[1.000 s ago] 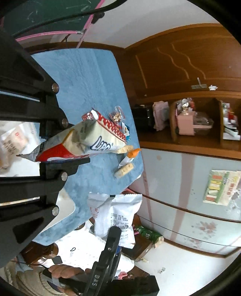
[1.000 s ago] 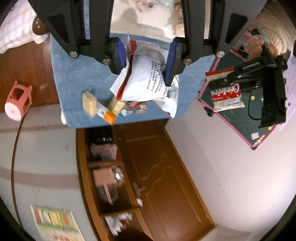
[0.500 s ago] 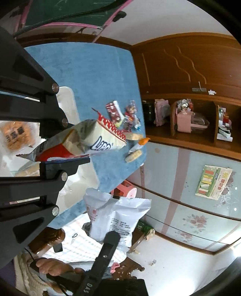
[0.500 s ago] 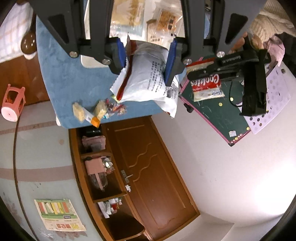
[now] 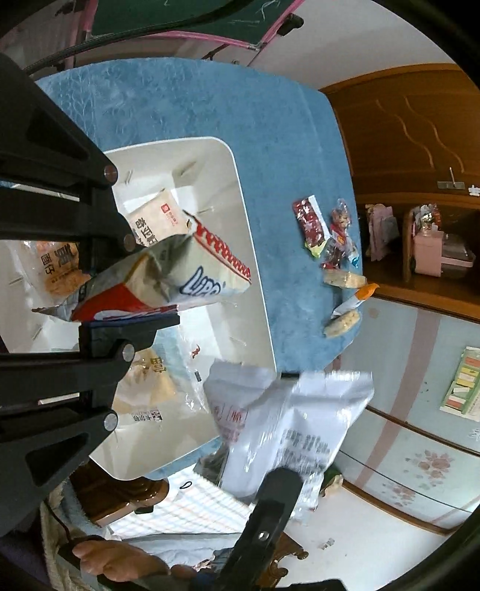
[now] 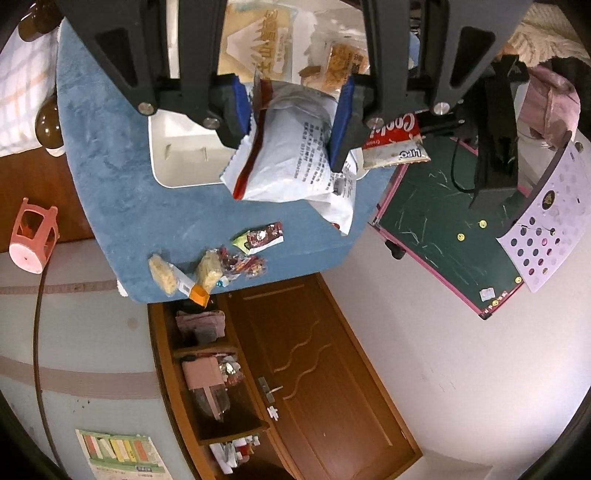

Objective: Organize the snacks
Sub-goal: 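Carry both snacks over the white tray and open both tools to drop them, then lift both open tools from the tray and move them over the table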

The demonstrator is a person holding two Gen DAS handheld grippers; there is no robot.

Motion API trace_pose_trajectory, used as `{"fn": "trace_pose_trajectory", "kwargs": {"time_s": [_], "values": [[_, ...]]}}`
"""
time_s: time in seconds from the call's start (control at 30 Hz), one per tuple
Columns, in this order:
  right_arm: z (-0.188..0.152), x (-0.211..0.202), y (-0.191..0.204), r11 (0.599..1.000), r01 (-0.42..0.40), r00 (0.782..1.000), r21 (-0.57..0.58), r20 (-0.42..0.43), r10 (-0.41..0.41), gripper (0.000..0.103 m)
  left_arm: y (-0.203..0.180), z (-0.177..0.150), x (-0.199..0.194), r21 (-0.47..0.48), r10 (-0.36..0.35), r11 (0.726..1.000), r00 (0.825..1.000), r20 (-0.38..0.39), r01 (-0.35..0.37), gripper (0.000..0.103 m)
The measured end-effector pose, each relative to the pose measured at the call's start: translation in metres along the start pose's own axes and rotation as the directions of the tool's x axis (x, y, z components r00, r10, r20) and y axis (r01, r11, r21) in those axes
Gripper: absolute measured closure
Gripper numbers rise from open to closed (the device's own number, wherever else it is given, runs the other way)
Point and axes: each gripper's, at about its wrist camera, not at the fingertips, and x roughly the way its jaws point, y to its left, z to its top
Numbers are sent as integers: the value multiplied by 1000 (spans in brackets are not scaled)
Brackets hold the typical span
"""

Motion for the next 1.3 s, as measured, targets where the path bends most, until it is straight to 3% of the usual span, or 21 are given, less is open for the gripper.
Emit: {"fn": "trace_pose_trajectory", "kwargs": {"time_s": [0.2,0.33,0.37,0.4,0.47,0.53,0.73,1.3], "values": [[2,20,-4,1000,0,999,16,-53,1,64,-2,-1,3,13,24,1000,1000,8,-24,89],[3,31,-5,1000,13,997,21,-80,-11,62,3,-1,5,-1,19,1000,1000,3,-19,82],[4,35,-6,999,38,996,15,-76,-37,62,5,1,4,-7,20,1000,1000,3,-20,78],[4,38,-6,997,78,995,1,-67,-78,59,7,2,4,-11,26,1000,1000,7,-26,67],[3,50,-4,973,219,974,-72,-49,-222,48,10,4,2,-23,46,999,999,24,-45,47],[-1,60,-5,952,288,955,-101,-52,-294,40,11,5,-2,-37,55,998,997,46,-53,30],[-8,69,-7,961,255,958,-103,-110,-266,40,17,8,-4,-46,69,997,996,65,-66,30],[-8,59,9,969,219,967,-117,-103,-232,40,12,8,-2,-31,53,998,997,62,-51,30]]}}
